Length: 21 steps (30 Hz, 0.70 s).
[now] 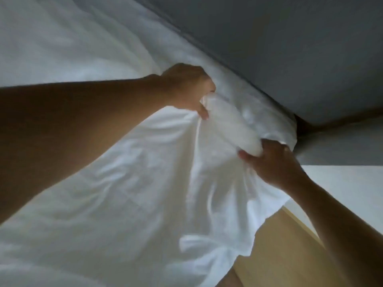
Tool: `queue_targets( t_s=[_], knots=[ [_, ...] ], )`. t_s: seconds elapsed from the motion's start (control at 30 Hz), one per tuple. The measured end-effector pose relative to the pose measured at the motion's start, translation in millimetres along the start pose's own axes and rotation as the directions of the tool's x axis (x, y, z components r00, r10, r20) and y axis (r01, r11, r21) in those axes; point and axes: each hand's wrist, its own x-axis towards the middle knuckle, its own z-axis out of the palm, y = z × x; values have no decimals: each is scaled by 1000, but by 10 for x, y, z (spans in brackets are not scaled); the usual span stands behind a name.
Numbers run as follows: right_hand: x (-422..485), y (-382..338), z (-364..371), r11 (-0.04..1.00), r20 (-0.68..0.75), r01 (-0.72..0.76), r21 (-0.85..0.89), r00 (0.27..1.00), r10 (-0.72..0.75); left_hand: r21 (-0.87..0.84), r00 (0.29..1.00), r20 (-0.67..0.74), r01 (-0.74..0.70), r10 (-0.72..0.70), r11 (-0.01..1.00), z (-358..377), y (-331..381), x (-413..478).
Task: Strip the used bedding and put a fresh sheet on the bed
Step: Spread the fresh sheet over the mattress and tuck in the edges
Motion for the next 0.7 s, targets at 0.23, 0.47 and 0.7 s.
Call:
queue_targets(
  t_s=[0.23, 0.47, 0.7],
  knots=[
    [186, 166, -188, 984, 160, -138, -112, 975, 155, -298, 734, -314, 526, -602, 797, 595, 516, -198],
    [200, 46, -73, 952, -127, -305, 30, 943, 306, -409, 642, 9, 702, -766, 583, 1687, 1799, -1484],
    [320, 76, -128, 961, -28, -266, -75, 964, 265, -479, 713, -28, 606, -701, 635, 1772, 2462, -1736]
  ],
)
